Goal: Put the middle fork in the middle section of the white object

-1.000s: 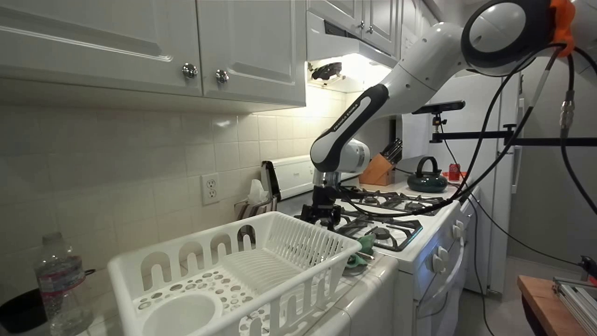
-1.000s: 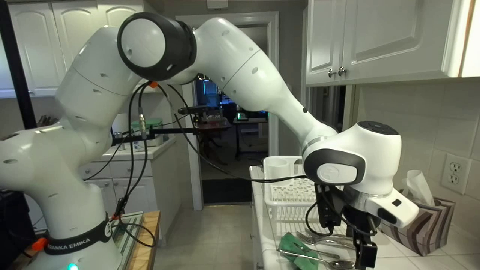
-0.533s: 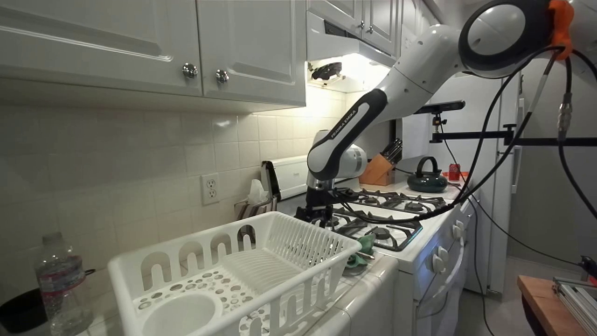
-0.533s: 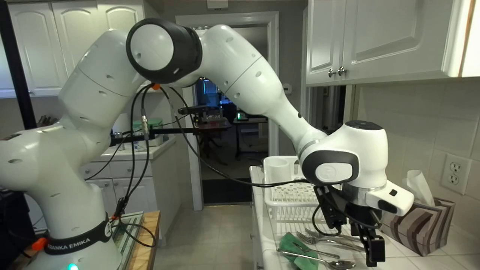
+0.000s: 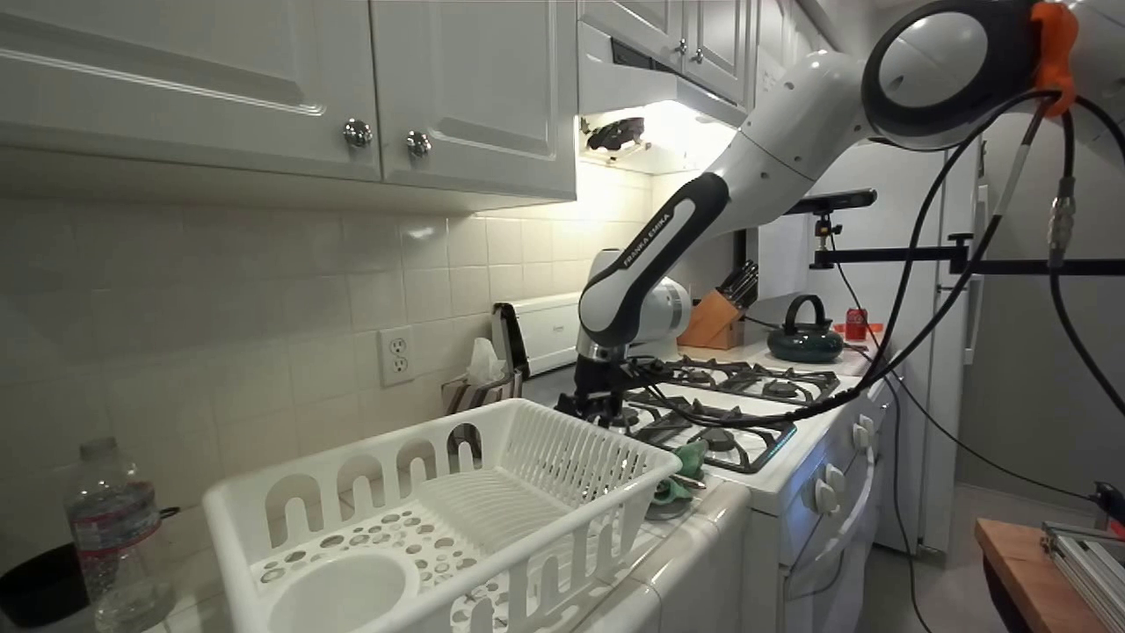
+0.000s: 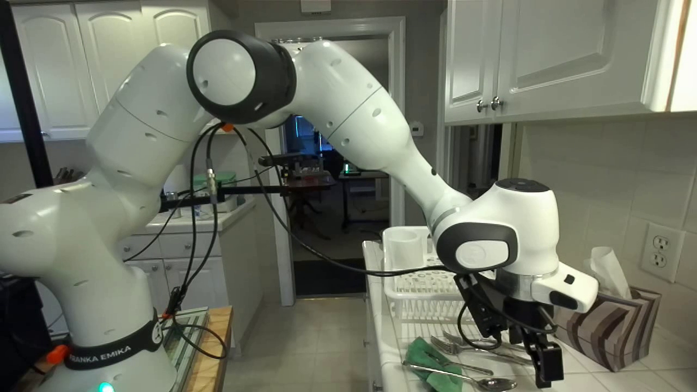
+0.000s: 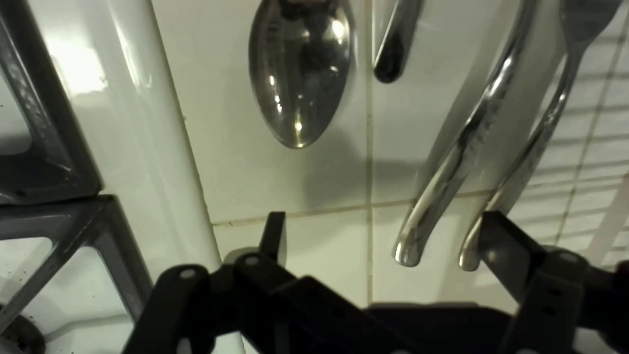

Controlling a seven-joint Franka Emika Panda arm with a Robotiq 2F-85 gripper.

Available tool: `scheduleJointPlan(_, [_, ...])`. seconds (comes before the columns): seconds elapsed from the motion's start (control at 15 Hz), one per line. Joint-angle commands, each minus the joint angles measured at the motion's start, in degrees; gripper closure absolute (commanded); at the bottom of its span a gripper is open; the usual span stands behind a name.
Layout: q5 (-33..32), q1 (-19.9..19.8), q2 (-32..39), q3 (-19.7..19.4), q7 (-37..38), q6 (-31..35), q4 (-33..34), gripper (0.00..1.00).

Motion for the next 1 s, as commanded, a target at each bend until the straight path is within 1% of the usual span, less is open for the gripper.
scheduleJointPlan(0.0, [-1.8, -0.1, 0.2, 0.3, -1.4, 0.7, -0.7, 0.00])
scheduleJointPlan(0.33, [-2.8, 0.0, 0.3, 0.1, -2.2, 2.1, -1.6, 0.00])
scheduleJointPlan(0.93, [-6.7, 1.5, 0.8, -1.7, -1.4, 4.8, -2.2, 0.00])
